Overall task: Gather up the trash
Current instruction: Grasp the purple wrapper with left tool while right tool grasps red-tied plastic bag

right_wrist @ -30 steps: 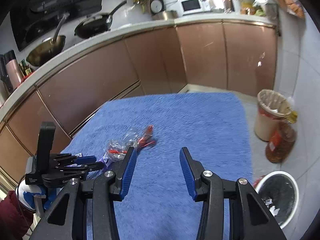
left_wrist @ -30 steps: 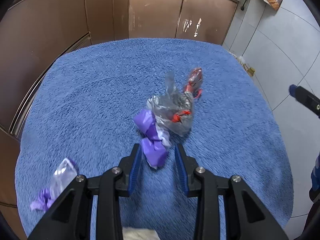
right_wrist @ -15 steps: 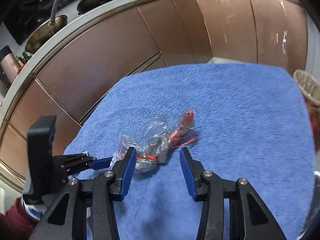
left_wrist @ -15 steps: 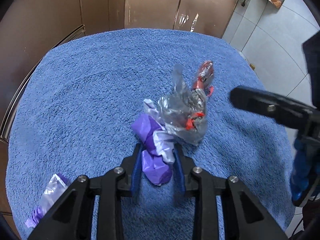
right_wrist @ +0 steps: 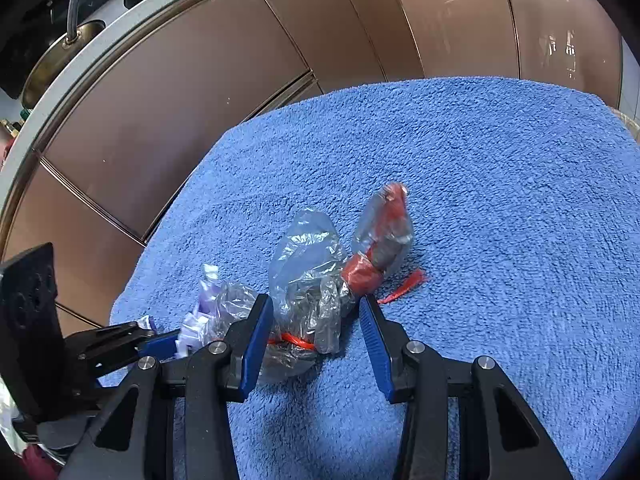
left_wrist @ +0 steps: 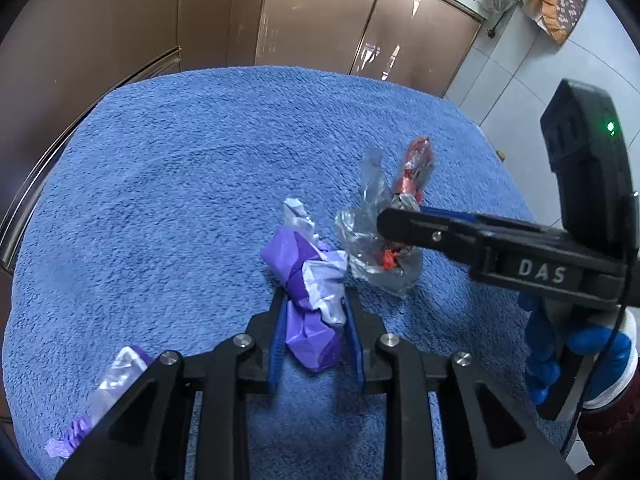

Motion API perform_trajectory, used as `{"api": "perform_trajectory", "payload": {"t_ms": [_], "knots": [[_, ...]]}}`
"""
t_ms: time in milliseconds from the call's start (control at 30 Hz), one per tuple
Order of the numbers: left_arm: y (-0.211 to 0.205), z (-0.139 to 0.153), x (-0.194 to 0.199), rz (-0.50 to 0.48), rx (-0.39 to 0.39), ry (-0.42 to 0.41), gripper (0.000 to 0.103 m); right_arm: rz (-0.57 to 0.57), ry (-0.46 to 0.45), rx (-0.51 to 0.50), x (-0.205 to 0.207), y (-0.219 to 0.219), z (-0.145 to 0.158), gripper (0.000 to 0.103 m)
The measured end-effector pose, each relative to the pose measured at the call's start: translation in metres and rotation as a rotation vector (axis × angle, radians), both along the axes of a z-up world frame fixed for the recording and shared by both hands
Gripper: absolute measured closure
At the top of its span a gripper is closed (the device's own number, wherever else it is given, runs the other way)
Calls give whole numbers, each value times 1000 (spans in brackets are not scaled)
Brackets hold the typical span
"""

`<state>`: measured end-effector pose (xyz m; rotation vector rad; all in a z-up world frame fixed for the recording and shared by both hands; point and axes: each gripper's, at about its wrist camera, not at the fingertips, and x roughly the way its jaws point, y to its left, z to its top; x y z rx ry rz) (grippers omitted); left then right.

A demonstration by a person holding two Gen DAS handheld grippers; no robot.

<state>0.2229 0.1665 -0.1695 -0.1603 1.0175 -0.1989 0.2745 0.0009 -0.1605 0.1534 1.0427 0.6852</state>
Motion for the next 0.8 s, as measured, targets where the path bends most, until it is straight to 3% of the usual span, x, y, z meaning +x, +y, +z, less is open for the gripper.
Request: {"api": "perform_trajectory", "payload": {"t_ms": [200, 567, 800], "knots": [[7, 5, -12, 25, -15, -16, 78, -9, -15, -22, -2, 4, 0, 63], [10, 16, -30, 71, -15, -35, 78, -40, -31, -58, 0, 12, -5, 85], [12, 36, -50, 87, -1, -66, 78, 2, -91, -72, -20, 12, 9, 88]]}}
